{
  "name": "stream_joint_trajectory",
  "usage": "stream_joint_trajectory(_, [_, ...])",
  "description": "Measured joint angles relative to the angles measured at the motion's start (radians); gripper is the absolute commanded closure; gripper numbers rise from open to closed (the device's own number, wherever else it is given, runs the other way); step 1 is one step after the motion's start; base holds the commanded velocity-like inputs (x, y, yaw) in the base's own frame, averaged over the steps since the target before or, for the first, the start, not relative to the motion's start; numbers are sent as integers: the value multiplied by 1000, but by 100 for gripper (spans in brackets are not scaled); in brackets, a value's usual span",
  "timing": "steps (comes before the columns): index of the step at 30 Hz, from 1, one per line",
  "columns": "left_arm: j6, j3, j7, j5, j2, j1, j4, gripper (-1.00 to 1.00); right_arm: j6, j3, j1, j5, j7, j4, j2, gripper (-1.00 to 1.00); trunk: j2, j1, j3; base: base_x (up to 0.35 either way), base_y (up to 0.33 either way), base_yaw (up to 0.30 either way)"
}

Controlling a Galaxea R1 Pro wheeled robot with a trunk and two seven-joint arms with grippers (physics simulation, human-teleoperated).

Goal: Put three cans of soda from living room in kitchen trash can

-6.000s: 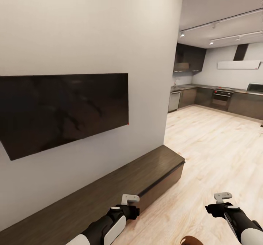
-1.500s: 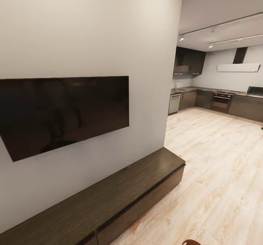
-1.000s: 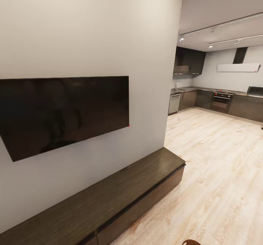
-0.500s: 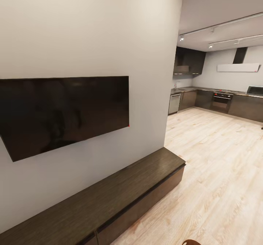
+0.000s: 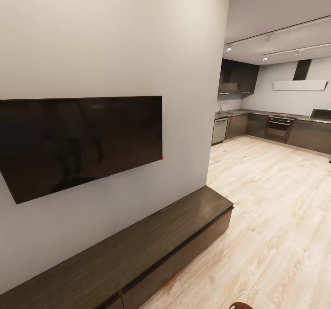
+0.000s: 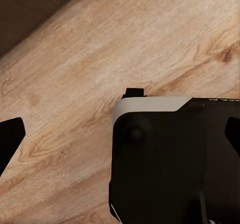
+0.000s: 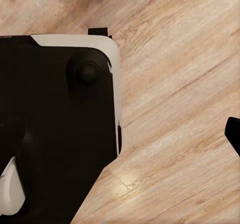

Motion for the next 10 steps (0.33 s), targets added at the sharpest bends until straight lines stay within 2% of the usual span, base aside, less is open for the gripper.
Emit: stream_joint_trajectory(10, [0, 0, 0, 0, 0, 0, 0, -100, 0, 0, 0, 0, 0, 0, 0, -100, 0, 0, 0, 0, 0, 0])
